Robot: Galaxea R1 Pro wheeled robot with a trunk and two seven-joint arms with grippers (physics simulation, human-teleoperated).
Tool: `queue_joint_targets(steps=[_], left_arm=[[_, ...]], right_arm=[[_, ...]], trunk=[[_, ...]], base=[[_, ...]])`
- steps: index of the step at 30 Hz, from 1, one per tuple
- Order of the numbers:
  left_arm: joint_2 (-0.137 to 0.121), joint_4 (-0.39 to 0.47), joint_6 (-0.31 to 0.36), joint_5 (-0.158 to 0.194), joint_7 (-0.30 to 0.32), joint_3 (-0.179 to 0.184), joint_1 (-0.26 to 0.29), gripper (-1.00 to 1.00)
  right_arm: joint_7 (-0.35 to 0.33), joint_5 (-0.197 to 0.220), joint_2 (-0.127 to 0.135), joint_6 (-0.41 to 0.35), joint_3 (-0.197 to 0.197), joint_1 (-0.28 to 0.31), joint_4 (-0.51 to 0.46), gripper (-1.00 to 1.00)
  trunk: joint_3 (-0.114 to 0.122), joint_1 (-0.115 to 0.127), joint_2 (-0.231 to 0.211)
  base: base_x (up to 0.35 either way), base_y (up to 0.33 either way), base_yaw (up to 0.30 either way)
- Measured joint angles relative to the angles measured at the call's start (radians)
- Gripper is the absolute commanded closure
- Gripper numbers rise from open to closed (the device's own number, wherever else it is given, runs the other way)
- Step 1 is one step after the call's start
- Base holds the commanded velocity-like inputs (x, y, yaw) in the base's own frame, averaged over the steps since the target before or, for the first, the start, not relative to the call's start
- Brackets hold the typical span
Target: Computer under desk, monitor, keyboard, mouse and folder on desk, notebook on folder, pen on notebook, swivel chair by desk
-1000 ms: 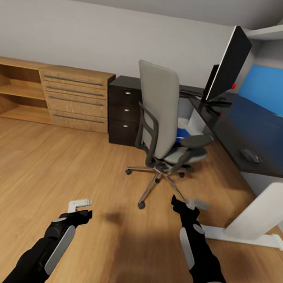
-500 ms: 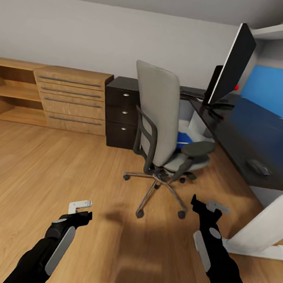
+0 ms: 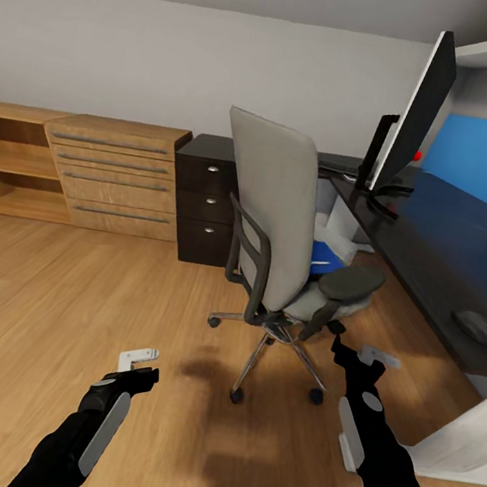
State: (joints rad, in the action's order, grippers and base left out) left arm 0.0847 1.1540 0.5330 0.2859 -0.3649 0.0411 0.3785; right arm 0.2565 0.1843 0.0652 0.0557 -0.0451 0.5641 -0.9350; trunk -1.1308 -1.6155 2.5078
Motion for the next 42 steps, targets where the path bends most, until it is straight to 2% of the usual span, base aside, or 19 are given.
queue_joint_targets(steps=[4, 17, 23, 28, 34, 42], left_arm=[[0.001, -0.006, 0.0, 0.0, -0.001, 0.0, 0.0, -1.0], [0.0, -0.018, 0.0, 0.0, -0.002, 0.0, 0.0, -1.0], [0.0, -0.022, 0.0, 0.0, -0.002, 0.0, 0.0, -1.0], [0.0, -0.022, 0.001, 0.001, -0.002, 0.0, 0.0, -1.0], [0.0, -0.023, 0.002, 0.001, -0.002, 0.0, 0.0, -1.0], [0.0, -0.023, 0.002, 0.001, -0.002, 0.0, 0.0, -1.0]], right_arm=[[-0.001, 0.0, 0.001, 0.001, -0.026, 0.0, -0.001, -1.0], [0.0, 0.0, 0.015, 0.002, -0.053, 0.0, -0.002, -1.0], [0.0, 0.002, 0.008, 0.044, -0.051, 0.0, -0.011, -1.0], [0.001, 0.003, 0.002, 0.049, -0.049, 0.0, -0.012, -1.0], [0.003, 0.001, -0.004, 0.05, -0.05, 0.0, -0.011, -1.0], [0.002, 0.003, -0.009, 0.05, -0.048, 0.0, -0.011, -1.0]], trunk=[[0.0, 0.0, 0.0], [0.0, 0.0, 0.0], [0.0, 0.0, 0.0], [0.0, -0.001, 0.0], [0.0, -0.001, 0.0], [0.0, 0.0, 0.0]], base=[[0.213, -0.01, 0.0], [0.211, -0.02, 0.0], [0.012, 0.0, 0.0], [-0.077, 0.0, 0.057], [-0.259, 0.0, 0.208], [-0.032, 0.0, 0.266]])
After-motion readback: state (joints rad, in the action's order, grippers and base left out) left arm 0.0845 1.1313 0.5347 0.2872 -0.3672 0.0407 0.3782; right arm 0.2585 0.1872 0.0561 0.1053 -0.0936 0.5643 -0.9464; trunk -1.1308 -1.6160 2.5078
